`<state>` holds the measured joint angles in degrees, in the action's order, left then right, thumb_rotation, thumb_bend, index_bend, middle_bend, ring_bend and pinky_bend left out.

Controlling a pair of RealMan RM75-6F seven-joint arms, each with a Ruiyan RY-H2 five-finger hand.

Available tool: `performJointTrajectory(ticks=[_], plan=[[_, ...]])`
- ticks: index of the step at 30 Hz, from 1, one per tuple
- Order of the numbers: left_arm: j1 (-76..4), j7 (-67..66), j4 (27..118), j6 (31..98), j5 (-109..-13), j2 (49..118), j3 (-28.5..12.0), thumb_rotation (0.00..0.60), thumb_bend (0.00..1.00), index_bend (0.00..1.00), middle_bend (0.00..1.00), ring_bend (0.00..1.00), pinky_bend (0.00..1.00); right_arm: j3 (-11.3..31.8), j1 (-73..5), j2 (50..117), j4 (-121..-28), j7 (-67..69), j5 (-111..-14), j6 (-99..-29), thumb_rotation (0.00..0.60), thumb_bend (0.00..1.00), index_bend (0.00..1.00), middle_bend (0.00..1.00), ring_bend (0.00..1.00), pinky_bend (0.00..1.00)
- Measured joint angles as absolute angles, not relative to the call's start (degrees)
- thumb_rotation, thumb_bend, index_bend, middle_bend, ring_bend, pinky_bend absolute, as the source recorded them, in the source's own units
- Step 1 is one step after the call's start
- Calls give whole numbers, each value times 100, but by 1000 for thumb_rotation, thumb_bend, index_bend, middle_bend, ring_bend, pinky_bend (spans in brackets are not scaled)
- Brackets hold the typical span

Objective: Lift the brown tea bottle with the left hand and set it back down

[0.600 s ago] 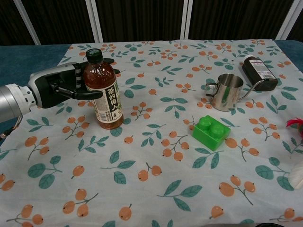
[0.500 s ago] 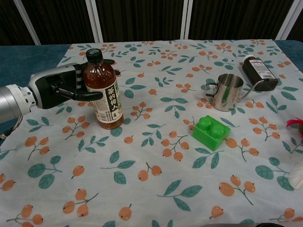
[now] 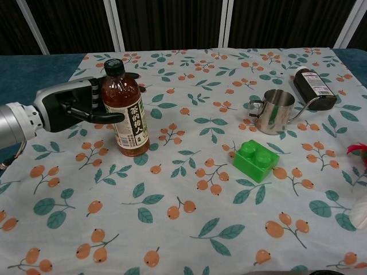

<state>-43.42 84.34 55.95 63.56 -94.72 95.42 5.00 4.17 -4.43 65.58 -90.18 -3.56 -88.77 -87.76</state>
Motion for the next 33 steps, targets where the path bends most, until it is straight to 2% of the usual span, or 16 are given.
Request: performJointTrajectory(ticks=[13, 17, 24, 33], plan=[[-4439, 8274, 5638, 6193, -9476, 9563, 499, 600, 244, 27, 97, 2, 27, 454, -425, 6604, -8987, -297, -8866, -8861, 600, 104, 94, 78, 139, 165], [-4459, 8312, 5572, 6157, -9484, 9600, 512, 600, 251, 45, 143, 64, 76, 464, -422, 6610, -9011, -272, -8844, -8864, 600, 105, 96, 78, 139, 165], [-4421, 8189, 5318, 6101, -9364, 9799, 451, 600, 495, 188, 326, 232, 250, 479, -416, 6620, -9014, -248, -8824, -8877, 600, 108, 105, 81, 139, 165], [-4395, 7812, 5175, 5967, -9189, 9940, 328, 600, 550, 350, 395, 273, 281, 495, -407, 6630, -9030, -196, -8782, -8880, 600, 109, 113, 86, 139, 165]])
